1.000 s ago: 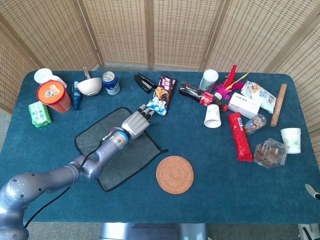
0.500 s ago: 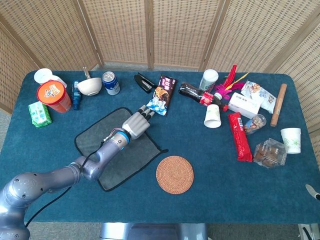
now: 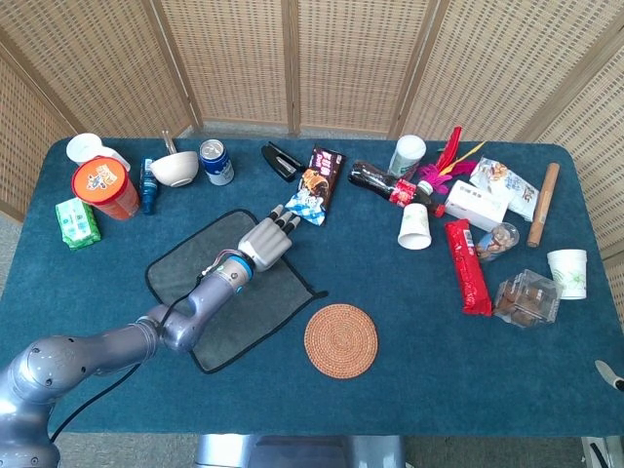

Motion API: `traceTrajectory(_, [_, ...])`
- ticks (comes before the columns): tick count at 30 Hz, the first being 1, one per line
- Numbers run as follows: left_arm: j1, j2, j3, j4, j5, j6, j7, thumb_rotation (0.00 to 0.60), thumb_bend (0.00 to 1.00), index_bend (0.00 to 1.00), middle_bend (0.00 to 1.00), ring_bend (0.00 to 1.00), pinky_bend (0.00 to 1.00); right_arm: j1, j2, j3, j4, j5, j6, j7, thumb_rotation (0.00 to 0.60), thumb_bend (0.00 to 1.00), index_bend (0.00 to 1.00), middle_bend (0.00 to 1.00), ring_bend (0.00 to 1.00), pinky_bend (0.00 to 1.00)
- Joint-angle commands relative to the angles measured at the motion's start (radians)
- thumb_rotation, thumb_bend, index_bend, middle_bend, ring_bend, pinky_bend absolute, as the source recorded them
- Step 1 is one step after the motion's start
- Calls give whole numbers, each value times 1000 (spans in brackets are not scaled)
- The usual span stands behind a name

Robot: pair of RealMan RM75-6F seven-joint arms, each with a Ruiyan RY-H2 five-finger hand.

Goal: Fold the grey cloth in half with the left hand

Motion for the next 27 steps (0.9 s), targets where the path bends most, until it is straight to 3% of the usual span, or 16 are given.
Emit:
traceTrajectory(1, [-2, -3, 1, 4, -3, 2, 2, 600, 342, 486, 0, 0, 90, -1, 0, -1, -1, -3, 2, -1, 600, 0, 0, 0, 0, 0])
traceTrajectory(27, [-21, -17, 16, 29, -21, 3, 31, 600, 341, 466, 0, 0, 87, -5, 6, -2, -5, -8, 7, 7, 600, 0, 0, 0, 0, 0])
